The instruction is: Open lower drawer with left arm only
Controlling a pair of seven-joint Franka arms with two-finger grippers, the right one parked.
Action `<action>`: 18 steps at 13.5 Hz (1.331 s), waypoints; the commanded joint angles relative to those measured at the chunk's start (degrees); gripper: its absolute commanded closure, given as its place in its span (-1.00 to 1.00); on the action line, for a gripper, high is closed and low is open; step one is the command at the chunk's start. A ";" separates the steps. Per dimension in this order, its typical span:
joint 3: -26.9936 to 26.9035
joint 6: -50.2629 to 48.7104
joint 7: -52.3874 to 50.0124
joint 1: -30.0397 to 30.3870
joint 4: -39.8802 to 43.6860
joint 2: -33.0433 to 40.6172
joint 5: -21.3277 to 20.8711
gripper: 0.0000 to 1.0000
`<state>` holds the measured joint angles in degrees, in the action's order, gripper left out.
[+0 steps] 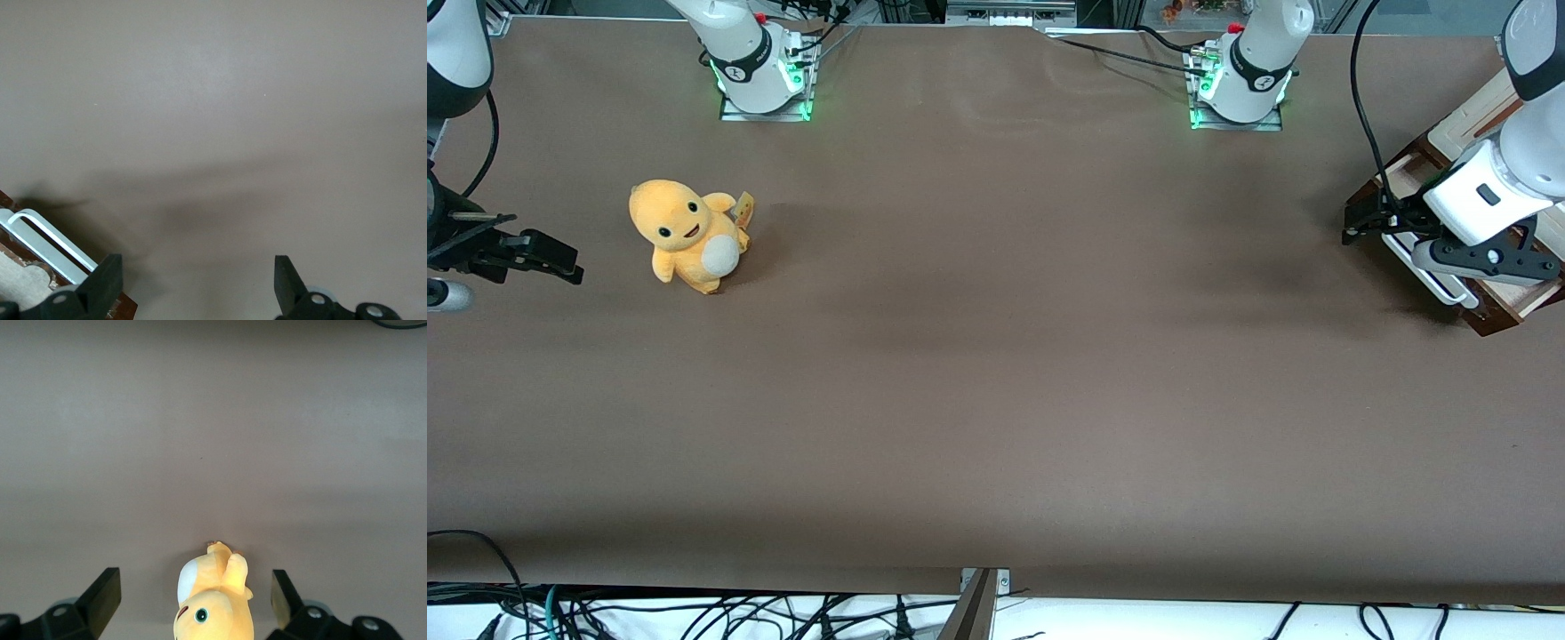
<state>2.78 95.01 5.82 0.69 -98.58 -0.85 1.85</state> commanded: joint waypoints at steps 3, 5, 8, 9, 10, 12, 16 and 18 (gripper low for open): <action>-0.58 3.07 -4.67 -0.34 -4.61 4.19 0.52 -1.00; -0.58 2.99 -4.77 -0.17 -4.34 4.01 0.52 -1.00; -0.50 2.55 -5.03 -0.08 -3.90 4.01 0.43 -1.00; -0.32 2.46 -4.94 -0.16 -3.82 4.01 0.17 -1.00; -0.32 2.02 -4.94 -0.43 -3.55 4.01 0.00 -1.00; -0.32 0.79 -4.94 -0.78 -2.32 3.57 -0.01 -1.00; -0.76 0.17 -4.42 -1.39 -2.06 3.48 -1.84 -1.00; -0.85 -0.35 -4.33 -1.83 -2.06 3.48 -1.85 -1.00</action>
<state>2.55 96.01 1.40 0.09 -100.98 1.88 1.44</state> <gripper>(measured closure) 0.000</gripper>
